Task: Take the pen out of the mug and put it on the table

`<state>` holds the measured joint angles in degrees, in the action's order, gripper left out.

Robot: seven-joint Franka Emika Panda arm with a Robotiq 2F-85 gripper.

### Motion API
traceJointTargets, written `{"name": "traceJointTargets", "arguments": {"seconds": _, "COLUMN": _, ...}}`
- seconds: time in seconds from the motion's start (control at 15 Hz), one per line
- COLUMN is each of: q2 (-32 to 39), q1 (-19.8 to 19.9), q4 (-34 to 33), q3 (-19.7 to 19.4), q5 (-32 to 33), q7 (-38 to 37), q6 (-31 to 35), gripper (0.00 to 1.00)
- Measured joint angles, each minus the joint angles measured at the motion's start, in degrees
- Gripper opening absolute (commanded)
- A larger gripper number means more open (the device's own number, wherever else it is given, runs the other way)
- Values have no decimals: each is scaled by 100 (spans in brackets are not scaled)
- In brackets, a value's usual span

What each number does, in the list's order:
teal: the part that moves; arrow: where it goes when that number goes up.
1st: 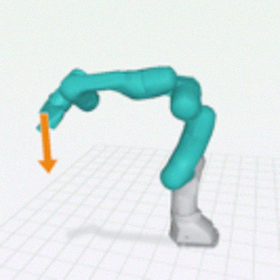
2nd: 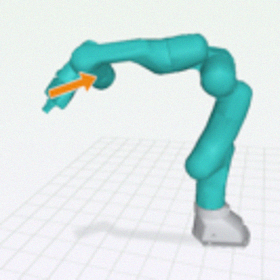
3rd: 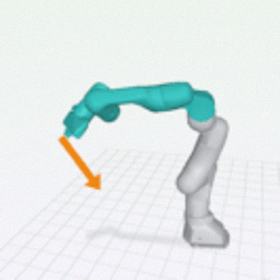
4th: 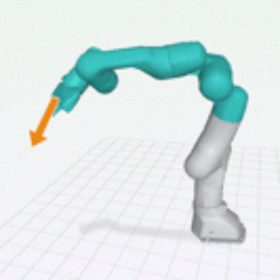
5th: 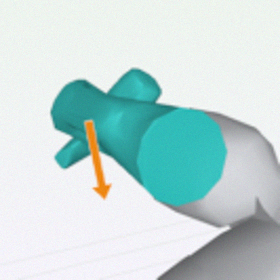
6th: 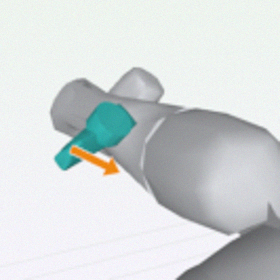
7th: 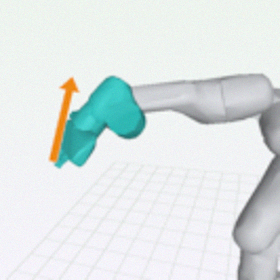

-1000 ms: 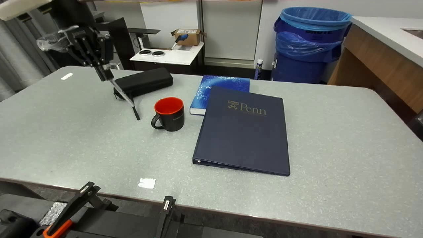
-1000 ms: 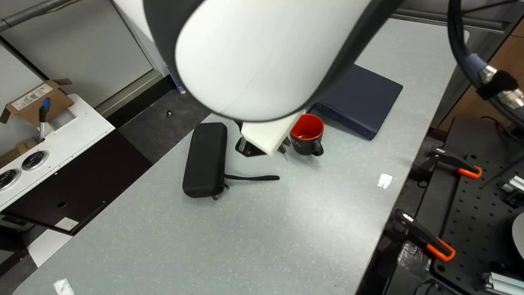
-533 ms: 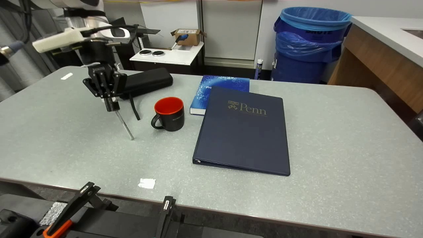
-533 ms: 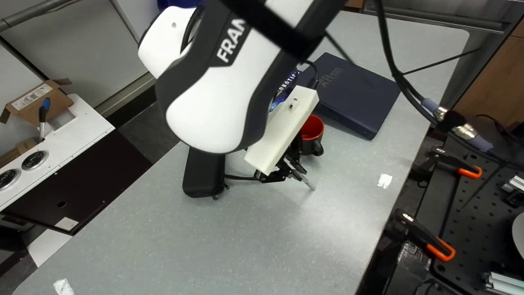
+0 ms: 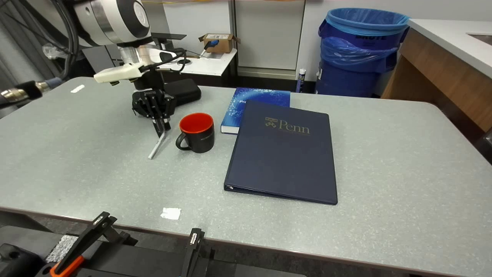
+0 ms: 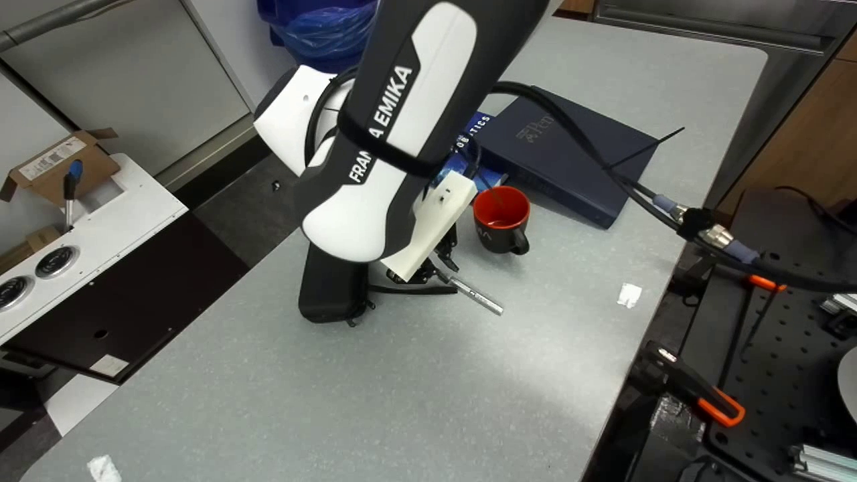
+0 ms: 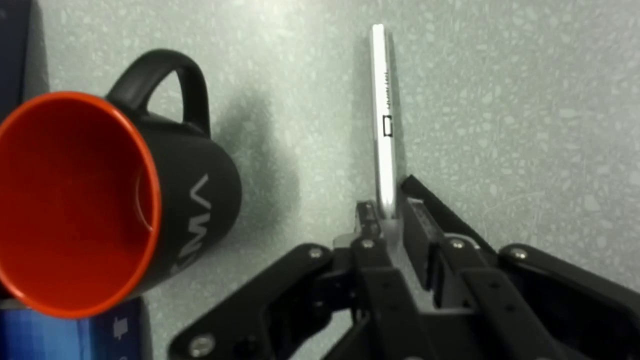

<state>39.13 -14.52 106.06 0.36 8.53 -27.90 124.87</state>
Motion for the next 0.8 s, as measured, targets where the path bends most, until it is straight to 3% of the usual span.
{"name": "traceJointTargets", "arguments": {"seconds": 0.4, "q2": 54, "q1": -203, "q4": -3, "q3": -185, "q5": 104, "q7": -70, "q6": 451, "gripper": 99}}
{"name": "traceJointTargets", "arguments": {"seconds": 0.8, "q2": -75, "q1": -199, "q4": -4, "q3": -226, "q5": 90, "q7": -70, "q6": 468, "gripper": 100}}
